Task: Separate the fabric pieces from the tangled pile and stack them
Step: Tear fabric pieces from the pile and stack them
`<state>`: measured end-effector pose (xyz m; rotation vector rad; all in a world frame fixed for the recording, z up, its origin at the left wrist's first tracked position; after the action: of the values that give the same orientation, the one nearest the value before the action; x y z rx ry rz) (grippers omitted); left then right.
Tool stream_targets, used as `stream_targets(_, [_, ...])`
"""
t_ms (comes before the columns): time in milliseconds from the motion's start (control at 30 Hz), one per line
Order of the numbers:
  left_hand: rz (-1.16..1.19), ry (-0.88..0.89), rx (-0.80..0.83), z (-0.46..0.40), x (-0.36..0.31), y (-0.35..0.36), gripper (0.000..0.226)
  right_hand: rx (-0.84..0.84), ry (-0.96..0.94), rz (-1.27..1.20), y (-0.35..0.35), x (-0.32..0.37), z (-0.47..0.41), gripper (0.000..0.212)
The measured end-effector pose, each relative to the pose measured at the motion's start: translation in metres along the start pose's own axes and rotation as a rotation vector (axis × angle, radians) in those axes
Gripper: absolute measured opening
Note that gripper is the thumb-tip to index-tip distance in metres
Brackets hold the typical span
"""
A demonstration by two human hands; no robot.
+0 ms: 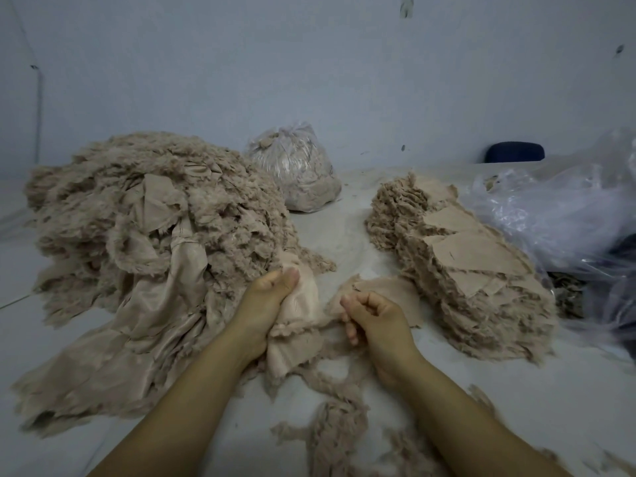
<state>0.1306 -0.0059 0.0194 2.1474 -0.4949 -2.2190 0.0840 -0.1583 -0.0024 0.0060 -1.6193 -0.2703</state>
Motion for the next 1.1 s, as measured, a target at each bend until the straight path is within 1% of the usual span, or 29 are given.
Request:
stream_targets(67, [-0.048,0.075,-0.009,0.001,-0.007,0.0,0.025,0.103,0.097,0.021,0.009,-0.005,0.003,0.04])
stream_targets(100, [-0.068,0.118,-0.012,0.002,-0.01,0.003,0.025,0.18,0.174,0.032,0.017,-0.01,0.007,0.048])
stream_targets(133, [-0.09,0.163,-0.021,0.003,-0.011,0.005,0.024,0.249,0.237,0.037,0.026,-0.015,0.011,0.051])
stream_targets(167, [-0.123,0.204,-0.035,0.004,-0.012,0.008,0.024,0.297,0.271,0.028,0.032,-0.017,0.014,0.049])
stream_targets(267, [-0.212,0.319,-0.13,0.006,-0.014,0.009,0.025,0.344,0.246,-0.068,0.037,-0.015,0.016,0.026])
stream_targets(367, [-0.158,0.339,-0.365,0.001,-0.02,-0.017,0.023,0.349,0.203,-0.039,0.029,-0.012,0.013,0.014])
stream_targets(433, [-0.187,0.337,-0.479,-0.002,-0.023,-0.035,0.029,0.414,0.196,0.021,0.025,-0.009,0.015,0.013])
stream_targets(500, [-0.19,0.304,-0.469,-0.006,-0.018,-0.038,0.032,0.572,0.187,0.116,0.026,-0.003,0.02,0.011])
stream_targets(567, [-0.14,0.243,-0.448,-0.008,-0.009,-0.032,0.03,0.71,0.159,0.242,0.024,0.003,0.025,0.009])
stream_targets(633, [-0.05,0.203,-0.498,-0.007,-0.007,-0.032,0.025,0.792,0.138,0.352,0.019,0.004,0.027,0.011])
stream_targets(700, [0.017,0.188,-0.534,-0.008,-0.009,-0.041,0.023,0.846,0.156,0.449,0.014,0.0,0.03,0.013])
stream_targets(733, [0.046,0.171,-0.503,-0.009,-0.009,-0.044,0.023,0.858,0.167,0.485,0.01,-0.001,0.03,0.012])
stream_targets(767, [0.09,0.137,-0.434,-0.01,-0.008,-0.042,0.023,0.855,0.177,0.499,0.006,-0.002,0.028,0.012])
stream_targets(800, [0.144,0.088,-0.343,-0.011,-0.004,-0.036,0.021,0.824,0.181,0.487,0.004,-0.001,0.025,0.01])
stream_targets(833, [0.195,0.033,-0.246,-0.01,-0.001,-0.029,0.018,0.753,0.18,0.441,0.002,0.0,0.02,0.011])
stream_targets(867, [0.223,-0.023,-0.149,-0.009,0.003,-0.02,0.013,0.638,0.19,0.355,0.001,0.001,0.013,0.024])
stream_targets(900, [0.235,-0.073,-0.043,-0.006,0.005,-0.01,0.012,0.5,0.23,0.234,-0.002,-0.001,0.006,0.042])
stream_targets(933, [0.233,-0.107,0.067,-0.002,0.006,0.001,0.015,0.397,0.273,0.116,-0.002,-0.004,0.001,0.058])
stream_targets(967, [0.208,-0.121,0.162,0.002,0.008,0.01,0.019,0.35,0.302,0.034,0.0,-0.007,0.0,0.07])
stream_targets(1000, [0.165,-0.115,0.223,0.004,0.01,0.016,0.021,0.353,0.322,-0.023,0.005,-0.009,0.0,0.076])
stream_targets(1033, [0.125,-0.1,0.256,0.006,0.01,0.021,0.02,0.379,0.332,-0.074,0.01,-0.011,0.002,0.074])
stream_targets(1067, [0.086,-0.077,0.262,0.006,0.011,0.022,0.02,0.414,0.33,-0.124,0.015,-0.011,0.005,0.064])
stream_targets(1100, [0.048,-0.056,0.25,0.007,0.01,0.023,0.019,0.448,0.322,-0.163,0.02,-0.011,0.009,0.05])
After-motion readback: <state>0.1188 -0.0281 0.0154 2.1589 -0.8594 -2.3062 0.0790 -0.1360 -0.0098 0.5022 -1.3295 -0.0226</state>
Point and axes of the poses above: each hand's wrist, its own z-axis away from the middle knuckle, its own y-axis out of the palm, x = y × z, the point moved 7 cm from there along -z, towards the middle knuckle
